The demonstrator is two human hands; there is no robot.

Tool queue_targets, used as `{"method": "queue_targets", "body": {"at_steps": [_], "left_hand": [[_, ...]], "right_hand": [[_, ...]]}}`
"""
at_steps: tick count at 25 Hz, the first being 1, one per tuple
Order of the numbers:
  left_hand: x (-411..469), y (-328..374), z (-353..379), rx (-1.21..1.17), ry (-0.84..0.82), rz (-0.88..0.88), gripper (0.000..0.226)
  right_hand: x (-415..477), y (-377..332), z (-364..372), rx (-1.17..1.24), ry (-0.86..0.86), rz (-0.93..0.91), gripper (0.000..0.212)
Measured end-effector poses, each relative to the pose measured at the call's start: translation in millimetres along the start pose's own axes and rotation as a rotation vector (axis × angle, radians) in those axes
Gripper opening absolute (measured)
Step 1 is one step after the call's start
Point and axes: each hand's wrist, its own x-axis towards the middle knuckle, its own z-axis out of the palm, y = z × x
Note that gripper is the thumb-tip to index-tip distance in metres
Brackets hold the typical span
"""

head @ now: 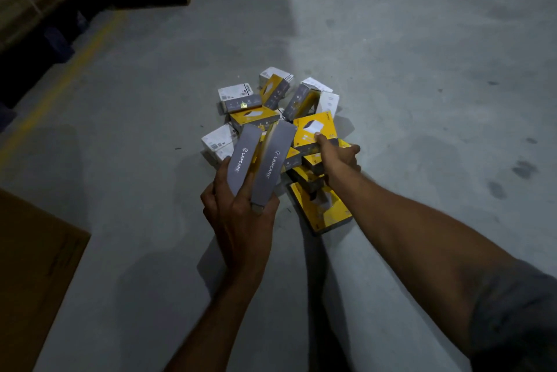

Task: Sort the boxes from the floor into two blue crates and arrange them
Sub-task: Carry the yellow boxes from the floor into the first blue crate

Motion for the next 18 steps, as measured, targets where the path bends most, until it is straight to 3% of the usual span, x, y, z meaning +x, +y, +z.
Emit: {"method": "queue_targets", "body": {"at_steps": [6,11,15,18], "left_hand": [[17.2,23.4,-19.8,-0.054,0.017,-0.015,0.065],[20.4,65.6,-80.8,-0.116,0.021,-0.104,0.059],[38.3,127.3,-161.1,-0.149,-0.049,-0.172,0.059],[58.6,197.9,-235.3,-0.168,-0.086,-0.16,0.062]], "right_hand": [[-46.8,-20.6,-24.1,0.034,0.143,-0.317,0.064],[-128.5,-42.7,-83.4,-0.203,0.328,-0.802,0.056],[-200.3,-90.4,-160.5,-0.393,0.283,-1.003,0.051],[-252.0,-148.0,-239.9,-0.366,0.257,-1.061,0.049]]}}
